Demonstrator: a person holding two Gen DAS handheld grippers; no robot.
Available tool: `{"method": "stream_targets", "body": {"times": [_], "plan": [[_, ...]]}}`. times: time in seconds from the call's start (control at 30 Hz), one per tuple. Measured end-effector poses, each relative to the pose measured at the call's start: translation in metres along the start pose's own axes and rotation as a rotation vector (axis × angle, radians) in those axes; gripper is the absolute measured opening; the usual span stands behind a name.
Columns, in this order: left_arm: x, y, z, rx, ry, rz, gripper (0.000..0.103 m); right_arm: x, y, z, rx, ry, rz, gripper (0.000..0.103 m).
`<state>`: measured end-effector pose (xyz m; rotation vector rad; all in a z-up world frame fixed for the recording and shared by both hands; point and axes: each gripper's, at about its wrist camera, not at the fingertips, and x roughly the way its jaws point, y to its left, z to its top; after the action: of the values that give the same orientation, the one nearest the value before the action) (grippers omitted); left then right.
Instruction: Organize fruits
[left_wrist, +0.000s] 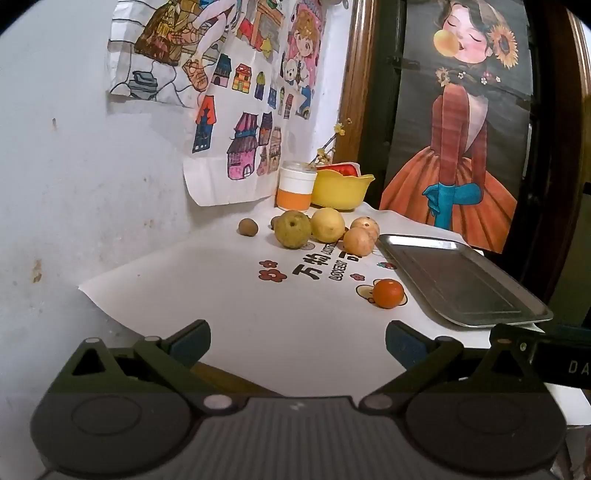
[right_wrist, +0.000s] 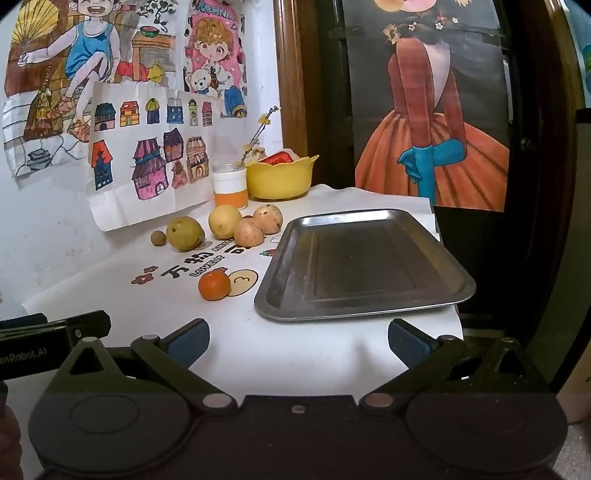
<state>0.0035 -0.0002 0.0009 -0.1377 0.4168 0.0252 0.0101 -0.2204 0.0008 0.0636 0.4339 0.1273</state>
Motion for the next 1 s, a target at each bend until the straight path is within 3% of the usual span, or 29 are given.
{"method": "stream_targets", "body": {"times": [1.0], "plan": [[-0.0003, 0.0011, 0.0008, 0.01, 0.012, 0.007, 0.103, -0.0005, 0.0033, -0.0021, -0.006, 0.025, 0.02, 0.103]]}}
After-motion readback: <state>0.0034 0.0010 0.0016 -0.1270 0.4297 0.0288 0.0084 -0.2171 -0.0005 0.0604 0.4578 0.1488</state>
